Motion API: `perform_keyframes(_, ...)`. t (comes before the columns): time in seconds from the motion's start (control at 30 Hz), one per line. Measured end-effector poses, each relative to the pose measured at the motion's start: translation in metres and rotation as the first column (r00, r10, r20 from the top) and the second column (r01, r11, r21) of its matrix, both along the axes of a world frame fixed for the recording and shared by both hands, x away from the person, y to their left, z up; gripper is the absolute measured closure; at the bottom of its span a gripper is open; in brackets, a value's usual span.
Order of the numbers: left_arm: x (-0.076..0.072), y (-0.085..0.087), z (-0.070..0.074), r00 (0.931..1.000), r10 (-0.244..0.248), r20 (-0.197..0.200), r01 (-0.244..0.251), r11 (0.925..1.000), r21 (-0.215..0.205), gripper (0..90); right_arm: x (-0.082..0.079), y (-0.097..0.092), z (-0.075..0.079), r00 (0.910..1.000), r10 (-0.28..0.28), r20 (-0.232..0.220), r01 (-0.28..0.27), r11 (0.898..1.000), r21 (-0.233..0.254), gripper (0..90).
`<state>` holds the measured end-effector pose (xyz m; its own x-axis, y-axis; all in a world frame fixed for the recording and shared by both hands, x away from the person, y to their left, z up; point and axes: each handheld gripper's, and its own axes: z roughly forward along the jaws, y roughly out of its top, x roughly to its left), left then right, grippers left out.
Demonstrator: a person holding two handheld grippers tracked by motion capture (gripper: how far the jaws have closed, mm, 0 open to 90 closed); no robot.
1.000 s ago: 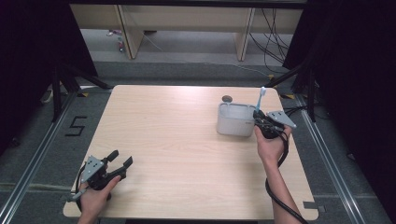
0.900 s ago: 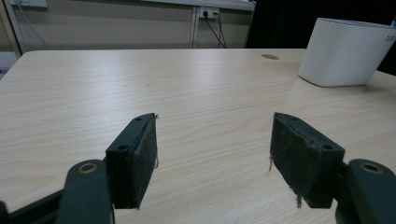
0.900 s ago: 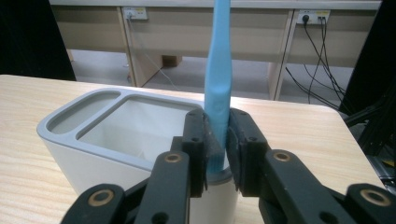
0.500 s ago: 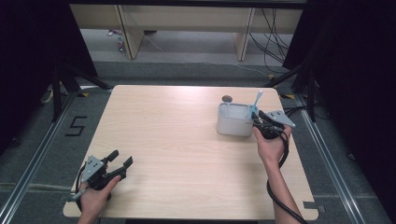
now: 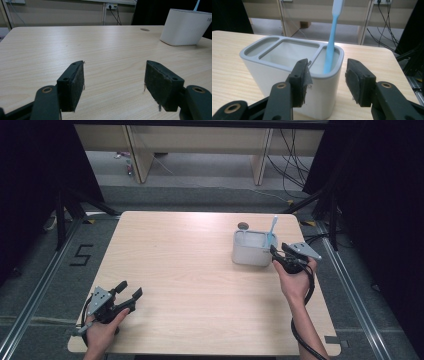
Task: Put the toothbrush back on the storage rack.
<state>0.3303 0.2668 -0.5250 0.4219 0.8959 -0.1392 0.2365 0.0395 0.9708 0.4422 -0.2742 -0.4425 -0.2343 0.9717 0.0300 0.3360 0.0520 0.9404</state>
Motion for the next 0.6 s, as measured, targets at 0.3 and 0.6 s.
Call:
perform_keyframes(0.3,0.001,-0.001,0.000,1.0000,-0.001,0.006,0.001,1.0000,-0.002,31.9,-0.015,-0.006,0.001,0.9993,0.036,-0.013,-0.036,0.999,-0.002,52.2)
perform_keyframes(0.6,0.000,-0.002,0.000,1.0000,-0.003,-0.003,0.003,1.0000,0.006,31.9,-0.030,-0.009,0.000,0.9986,0.044,-0.029,-0.044,0.999,-0.017,50.8)
